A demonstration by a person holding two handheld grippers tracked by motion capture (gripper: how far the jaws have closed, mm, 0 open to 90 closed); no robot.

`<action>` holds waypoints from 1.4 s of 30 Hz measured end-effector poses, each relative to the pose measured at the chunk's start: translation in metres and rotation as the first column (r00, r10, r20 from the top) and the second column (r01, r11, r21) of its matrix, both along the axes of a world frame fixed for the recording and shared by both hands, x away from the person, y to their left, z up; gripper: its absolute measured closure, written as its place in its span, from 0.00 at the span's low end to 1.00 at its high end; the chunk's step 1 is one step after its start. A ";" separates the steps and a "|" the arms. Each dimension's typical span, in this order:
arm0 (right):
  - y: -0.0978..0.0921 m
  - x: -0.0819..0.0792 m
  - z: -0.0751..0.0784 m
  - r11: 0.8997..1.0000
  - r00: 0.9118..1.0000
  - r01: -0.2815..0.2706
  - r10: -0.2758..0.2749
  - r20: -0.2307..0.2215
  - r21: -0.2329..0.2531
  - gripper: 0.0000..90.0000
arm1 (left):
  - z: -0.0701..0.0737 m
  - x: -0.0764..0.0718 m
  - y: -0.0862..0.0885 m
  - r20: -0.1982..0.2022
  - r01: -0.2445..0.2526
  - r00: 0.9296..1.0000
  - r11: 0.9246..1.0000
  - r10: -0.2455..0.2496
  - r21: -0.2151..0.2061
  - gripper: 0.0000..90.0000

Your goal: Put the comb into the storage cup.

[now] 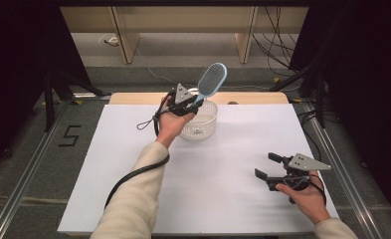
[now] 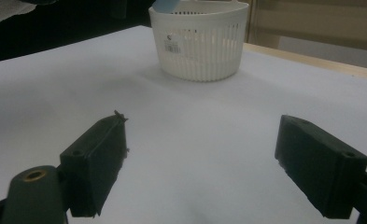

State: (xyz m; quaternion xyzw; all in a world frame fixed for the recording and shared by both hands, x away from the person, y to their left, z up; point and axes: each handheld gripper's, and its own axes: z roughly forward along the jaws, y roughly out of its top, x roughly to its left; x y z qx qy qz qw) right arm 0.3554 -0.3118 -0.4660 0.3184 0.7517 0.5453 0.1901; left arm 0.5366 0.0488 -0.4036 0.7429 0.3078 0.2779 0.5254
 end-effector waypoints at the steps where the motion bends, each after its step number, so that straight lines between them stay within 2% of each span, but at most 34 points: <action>1: 0.000 0.000 0.000 1.000 1.000 0.000 0.000 0.000 0.000 0.19 | 0.000 0.000 0.000 0.002 0.001 1.000 1.000 -0.001 0.001 0.78; 30: 0.000 0.000 0.000 1.000 1.000 -0.002 0.002 0.000 0.000 0.19 | -0.007 0.006 -0.004 -0.025 0.021 0.999 0.998 -0.019 0.062 0.78; 42: 0.000 0.000 0.000 1.000 1.000 -0.002 0.002 0.001 0.000 0.19 | -0.009 0.009 -0.002 -0.044 0.027 0.999 0.997 -0.024 0.072 0.78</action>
